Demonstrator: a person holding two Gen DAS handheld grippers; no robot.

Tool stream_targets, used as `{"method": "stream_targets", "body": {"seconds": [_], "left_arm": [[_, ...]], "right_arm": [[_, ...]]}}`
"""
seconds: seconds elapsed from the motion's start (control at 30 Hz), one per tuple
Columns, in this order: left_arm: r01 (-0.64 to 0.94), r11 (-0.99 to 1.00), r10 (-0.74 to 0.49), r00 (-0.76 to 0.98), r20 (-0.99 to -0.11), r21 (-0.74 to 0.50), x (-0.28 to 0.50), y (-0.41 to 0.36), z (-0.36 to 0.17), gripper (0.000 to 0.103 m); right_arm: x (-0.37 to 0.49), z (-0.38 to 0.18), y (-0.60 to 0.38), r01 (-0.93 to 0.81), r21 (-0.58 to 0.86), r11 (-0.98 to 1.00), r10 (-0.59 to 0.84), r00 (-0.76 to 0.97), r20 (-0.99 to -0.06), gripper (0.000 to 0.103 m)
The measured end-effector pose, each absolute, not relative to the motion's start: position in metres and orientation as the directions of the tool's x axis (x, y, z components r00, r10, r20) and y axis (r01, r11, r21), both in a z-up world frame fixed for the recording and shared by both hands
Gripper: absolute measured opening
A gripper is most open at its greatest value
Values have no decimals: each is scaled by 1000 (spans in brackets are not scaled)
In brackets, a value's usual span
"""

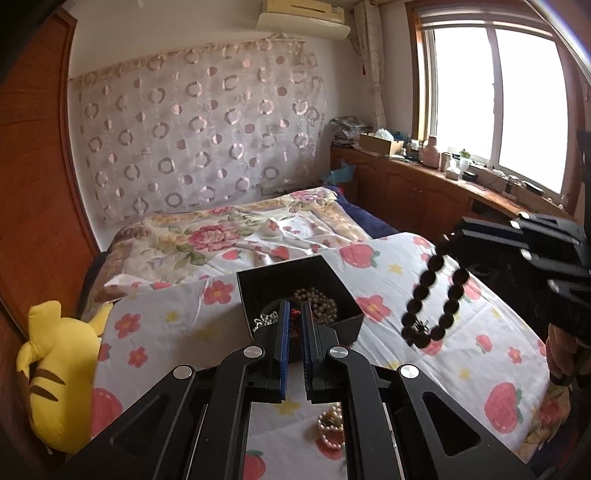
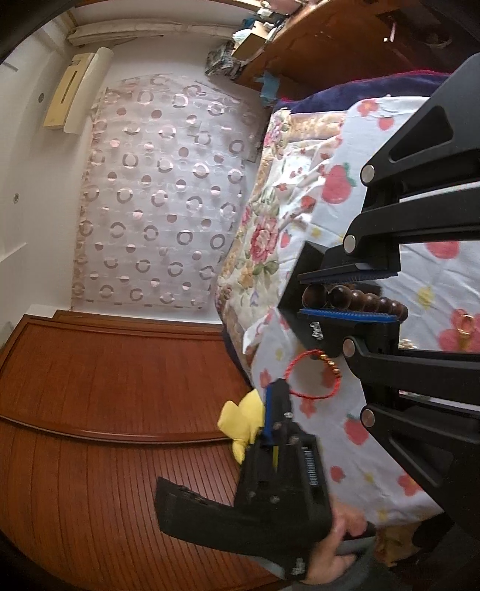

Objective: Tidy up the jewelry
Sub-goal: 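Carry the pearl bracelet and brown bead bracelet over the black box, then lower both bracelets into the black box and open both grippers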

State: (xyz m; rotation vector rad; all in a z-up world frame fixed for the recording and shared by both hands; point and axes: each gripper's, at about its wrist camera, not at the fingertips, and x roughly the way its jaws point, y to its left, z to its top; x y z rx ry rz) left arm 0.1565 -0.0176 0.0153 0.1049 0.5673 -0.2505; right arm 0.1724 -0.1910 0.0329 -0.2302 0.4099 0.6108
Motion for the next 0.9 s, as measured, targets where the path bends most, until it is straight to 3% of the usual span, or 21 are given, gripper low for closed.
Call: {"method": "stream_targets", "body": {"seconds": [0.27,0.9], "left_arm": [[246,969,-191,813,-551,28,178,-16,14,5],[202,979,-155,791,-592,14,236,-9,6,5]], "right_arm": [[224,37,-170,-591,-40,806,514,732,-446,15],[276,-43,-156,-565,22,825,455,641,-618,15]]}}
